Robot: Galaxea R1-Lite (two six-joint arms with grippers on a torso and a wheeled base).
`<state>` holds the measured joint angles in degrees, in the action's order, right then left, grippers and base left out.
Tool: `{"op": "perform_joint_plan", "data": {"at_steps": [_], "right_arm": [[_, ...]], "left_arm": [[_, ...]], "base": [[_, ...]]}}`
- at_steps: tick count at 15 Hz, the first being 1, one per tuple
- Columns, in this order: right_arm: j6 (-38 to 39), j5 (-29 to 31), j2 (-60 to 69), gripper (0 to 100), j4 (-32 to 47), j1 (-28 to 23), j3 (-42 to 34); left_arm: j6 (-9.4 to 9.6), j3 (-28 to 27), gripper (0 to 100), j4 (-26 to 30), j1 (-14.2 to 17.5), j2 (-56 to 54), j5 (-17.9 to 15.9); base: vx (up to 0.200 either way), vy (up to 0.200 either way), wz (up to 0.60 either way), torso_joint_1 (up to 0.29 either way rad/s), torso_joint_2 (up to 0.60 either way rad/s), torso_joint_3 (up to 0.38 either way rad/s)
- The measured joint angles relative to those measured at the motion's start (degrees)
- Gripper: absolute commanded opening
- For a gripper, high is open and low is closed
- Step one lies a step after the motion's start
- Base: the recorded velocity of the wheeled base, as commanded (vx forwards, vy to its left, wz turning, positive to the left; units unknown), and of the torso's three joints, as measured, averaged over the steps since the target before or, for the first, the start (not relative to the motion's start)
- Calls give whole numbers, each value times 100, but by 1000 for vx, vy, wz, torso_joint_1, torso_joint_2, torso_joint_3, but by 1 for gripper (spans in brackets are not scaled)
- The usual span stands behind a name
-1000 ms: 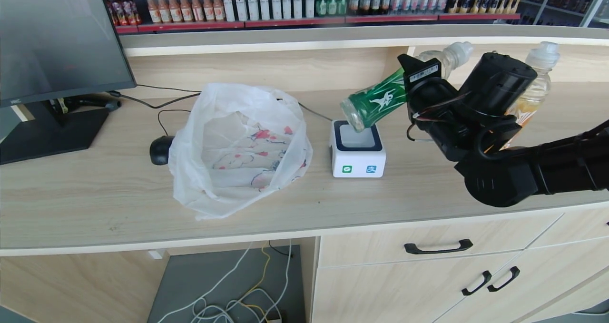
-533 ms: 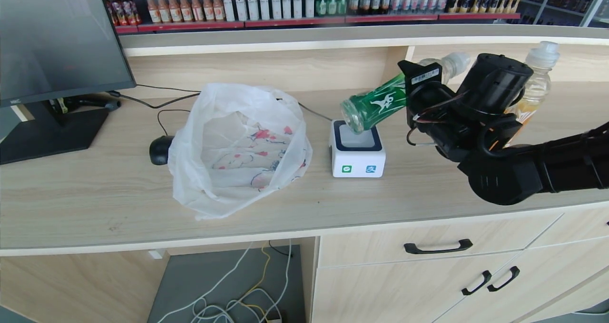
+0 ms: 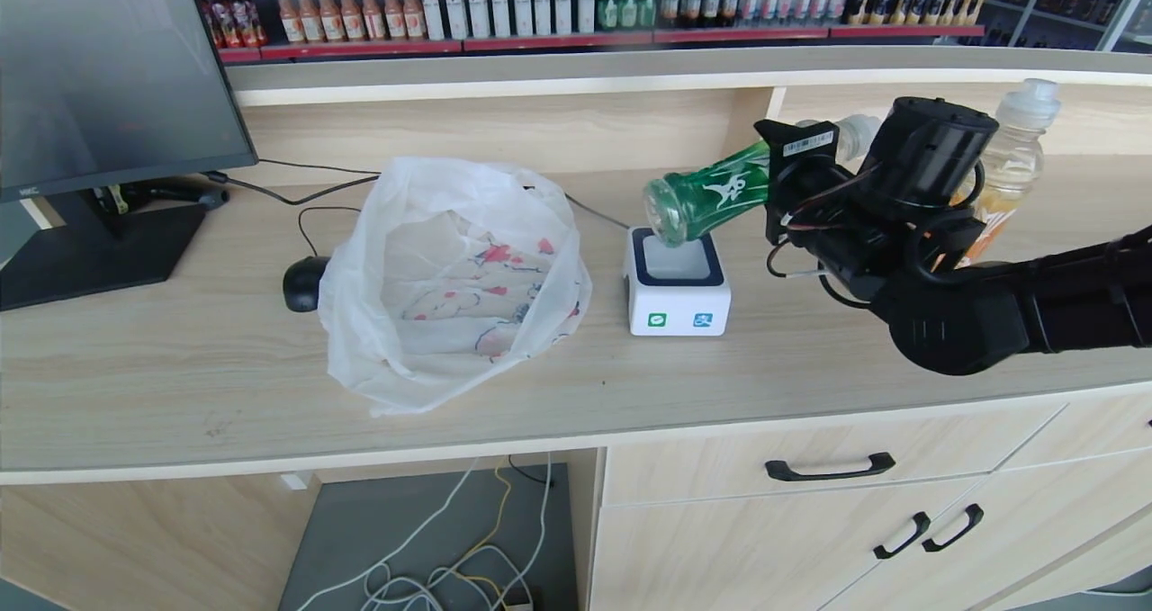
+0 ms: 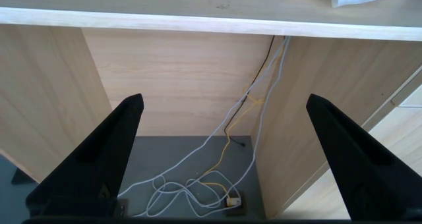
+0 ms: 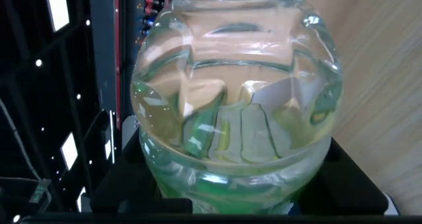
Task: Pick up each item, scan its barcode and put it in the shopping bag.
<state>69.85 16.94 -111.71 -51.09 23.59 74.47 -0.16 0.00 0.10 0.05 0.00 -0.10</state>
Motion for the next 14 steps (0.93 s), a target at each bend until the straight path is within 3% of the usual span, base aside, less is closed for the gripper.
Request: {"op": "perform_joint_plan", "data": {"at_steps": [8, 14], "right_arm": [[216, 7, 61, 0, 60, 2, 135], [-892, 29, 405, 0, 49, 63, 122]], "left_arm": [[2, 0, 100, -2, 2, 0, 0], [0, 0, 100, -2, 2, 0, 0]], "base": [[0, 0, 0, 0, 0, 0], [0, 0, 0, 0, 0, 0]]}}
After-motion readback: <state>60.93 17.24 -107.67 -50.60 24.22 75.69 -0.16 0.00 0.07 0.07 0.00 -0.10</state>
